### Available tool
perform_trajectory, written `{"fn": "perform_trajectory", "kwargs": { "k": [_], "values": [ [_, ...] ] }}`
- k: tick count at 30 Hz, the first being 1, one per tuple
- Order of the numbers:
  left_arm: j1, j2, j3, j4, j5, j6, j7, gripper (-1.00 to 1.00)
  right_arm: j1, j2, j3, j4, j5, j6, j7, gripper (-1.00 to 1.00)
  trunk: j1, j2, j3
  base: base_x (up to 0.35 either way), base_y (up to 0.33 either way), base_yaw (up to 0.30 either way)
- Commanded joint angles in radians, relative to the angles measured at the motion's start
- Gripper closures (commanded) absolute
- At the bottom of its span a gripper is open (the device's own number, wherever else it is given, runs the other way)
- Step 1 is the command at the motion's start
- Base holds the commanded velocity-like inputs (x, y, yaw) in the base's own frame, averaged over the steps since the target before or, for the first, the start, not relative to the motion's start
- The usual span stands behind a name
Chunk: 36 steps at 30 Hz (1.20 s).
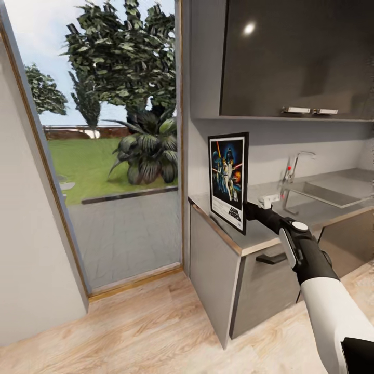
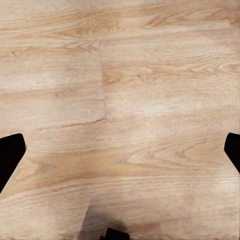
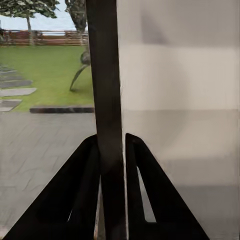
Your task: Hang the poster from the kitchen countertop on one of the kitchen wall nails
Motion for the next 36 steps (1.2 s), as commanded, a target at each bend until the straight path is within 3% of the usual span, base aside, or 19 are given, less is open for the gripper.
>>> {"fn": "perform_trajectory", "kwargs": {
  "k": [1, 6, 9, 10, 14, 21, 28, 36],
  "values": [
    [0.000, -0.001, 0.003, -0.001, -0.001, -0.001, 0.000, -1.00, 0.000, 0.000, -0.003, -0.001, -0.003, 0.008, 0.008, 1.00, -0.001, -0.001, -0.001, -0.336, 0.000, 0.000],
    [0.000, -0.001, 0.003, -0.001, -0.001, -0.002, -0.001, -1.00, 0.002, 0.000, -0.004, -0.002, -0.007, 0.008, 0.014, 1.00, -0.001, -0.001, -0.001, -0.293, 0.000, 0.000],
    [0.000, -0.001, 0.003, -0.001, -0.001, -0.002, -0.001, -1.00, 0.003, -0.002, -0.008, -0.001, -0.043, 0.008, 0.064, 1.00, -0.001, -0.001, -0.001, -0.112, 0.000, 0.000],
    [0.000, -0.001, 0.003, -0.001, -0.001, -0.002, -0.001, -1.00, 0.003, -0.005, -0.011, 0.003, -0.100, 0.009, 0.122, 1.00, -0.001, -0.001, -0.001, -0.045, 0.000, 0.000],
    [0.000, -0.001, 0.003, -0.001, -0.001, -0.004, 0.000, -1.00, 0.004, -0.012, -0.012, 0.008, -0.198, 0.015, 0.196, 1.00, -0.001, -0.001, -0.001, -0.021, 0.000, 0.000],
    [0.000, -0.001, 0.003, -0.001, -0.001, -0.008, 0.000, -1.00, 0.004, -0.013, -0.012, 0.014, -0.227, 0.018, 0.227, 1.00, -0.001, -0.001, -0.001, -0.004, 0.000, 0.000],
    [0.000, -0.001, 0.003, -0.002, -0.001, -0.008, 0.000, -1.00, 0.003, -0.012, -0.011, 0.037, -0.229, 0.020, 0.299, 1.00, -0.001, -0.001, -0.001, -0.002, 0.000, 0.000],
    [0.000, -0.001, 0.004, -0.001, -0.001, -0.008, -0.001, -1.00, 0.003, -0.012, -0.010, 0.042, -0.228, 0.020, 0.313, 1.00, -0.001, -0.001, -0.001, -0.185, 0.000, 0.000]
  ]
}}
